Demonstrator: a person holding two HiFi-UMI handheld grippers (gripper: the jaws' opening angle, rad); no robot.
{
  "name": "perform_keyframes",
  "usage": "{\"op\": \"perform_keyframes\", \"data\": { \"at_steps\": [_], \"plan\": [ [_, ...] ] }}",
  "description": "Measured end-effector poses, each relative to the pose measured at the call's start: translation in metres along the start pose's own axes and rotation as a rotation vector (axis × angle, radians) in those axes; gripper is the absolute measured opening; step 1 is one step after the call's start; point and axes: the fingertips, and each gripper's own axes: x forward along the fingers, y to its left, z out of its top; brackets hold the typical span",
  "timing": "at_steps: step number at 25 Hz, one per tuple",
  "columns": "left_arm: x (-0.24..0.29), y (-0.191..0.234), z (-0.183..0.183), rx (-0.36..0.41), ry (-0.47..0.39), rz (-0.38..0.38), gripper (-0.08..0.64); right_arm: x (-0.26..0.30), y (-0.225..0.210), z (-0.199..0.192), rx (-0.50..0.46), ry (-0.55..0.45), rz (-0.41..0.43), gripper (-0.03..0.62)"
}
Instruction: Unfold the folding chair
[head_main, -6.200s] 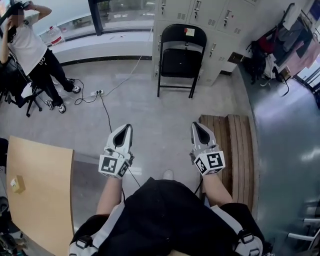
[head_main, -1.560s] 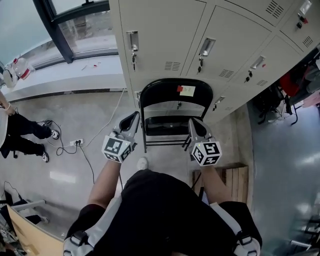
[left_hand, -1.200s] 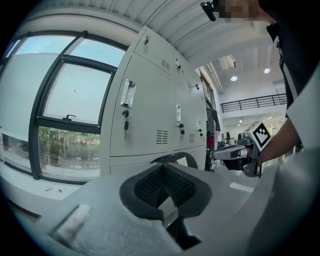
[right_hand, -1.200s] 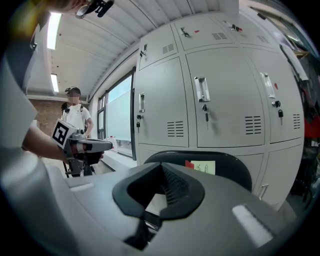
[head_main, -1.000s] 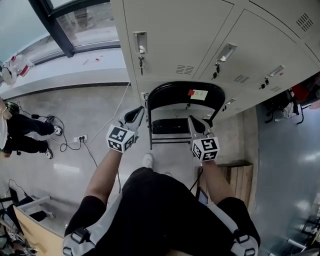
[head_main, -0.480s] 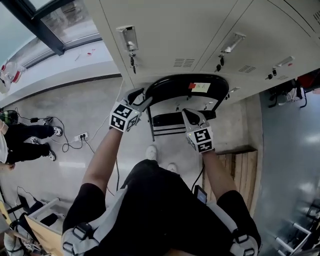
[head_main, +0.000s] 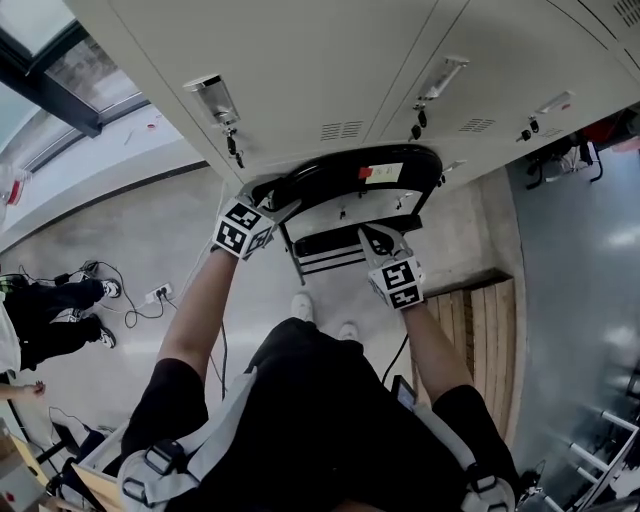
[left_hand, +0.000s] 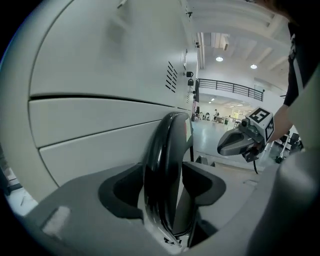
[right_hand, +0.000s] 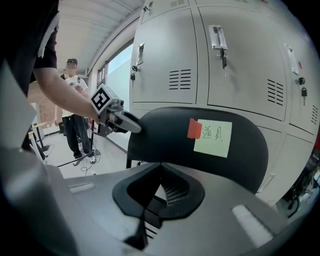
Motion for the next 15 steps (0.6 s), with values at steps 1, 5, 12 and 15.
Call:
{"op": "perform_keyframes", "data": {
  "at_steps": [1, 5, 12, 15],
  "plan": [
    [0.004, 0.001, 0.001, -0.003, -0.001, -0.004, 0.252, 0.000, 0.000, -0.005, 0.001, 0.017, -0.003, 0.005],
    [0.014, 0.001, 0.008, 0.000, -0.009, -0.036, 0.250, 0.004, 0.003, -0.014, -0.021, 0.062, -0.001, 0.005],
    [0.030, -0.013, 0.016, 0.060, -0.008, -0.087, 0.249, -0.001, 0.000, -0.031, 0.063, 0.081, -0.040, 0.005],
    [0.031, -0.013, 0.017, 0.068, -0.006, -0.089, 0.247, -0.002, -0.004, -0.040, 0.113, 0.077, -0.064, 0.005]
  ]
}}
